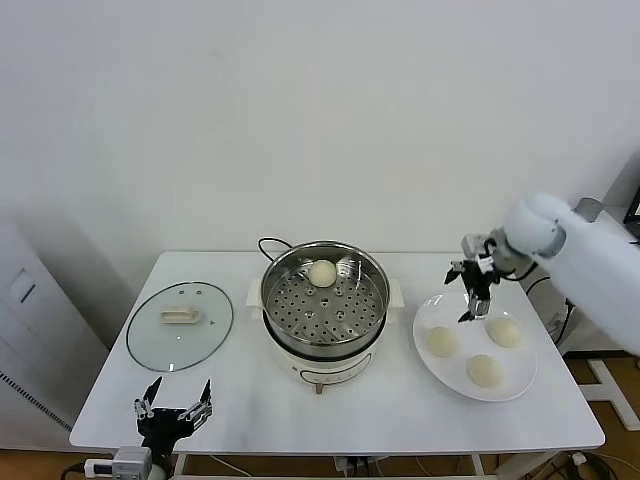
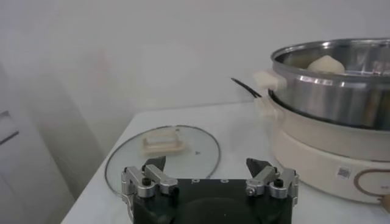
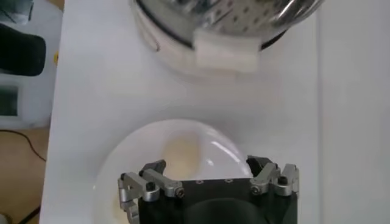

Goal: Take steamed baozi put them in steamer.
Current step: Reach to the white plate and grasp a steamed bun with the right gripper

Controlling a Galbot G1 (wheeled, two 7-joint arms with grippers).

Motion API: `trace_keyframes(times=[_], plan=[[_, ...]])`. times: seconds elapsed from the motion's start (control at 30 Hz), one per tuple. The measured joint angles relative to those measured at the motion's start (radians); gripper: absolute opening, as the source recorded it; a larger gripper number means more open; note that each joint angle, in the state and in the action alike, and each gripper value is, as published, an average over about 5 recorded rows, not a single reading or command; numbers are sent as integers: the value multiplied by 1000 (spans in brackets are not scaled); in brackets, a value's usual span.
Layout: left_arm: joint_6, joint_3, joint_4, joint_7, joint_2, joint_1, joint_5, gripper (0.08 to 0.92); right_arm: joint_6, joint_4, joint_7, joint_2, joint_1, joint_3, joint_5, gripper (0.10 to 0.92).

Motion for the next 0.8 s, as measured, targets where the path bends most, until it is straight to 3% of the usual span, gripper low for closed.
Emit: trace_keyframes(times=[0.8], plan=[[10, -13, 46, 11, 0, -27, -3, 823, 75, -202, 25, 164, -143, 77, -189, 823]])
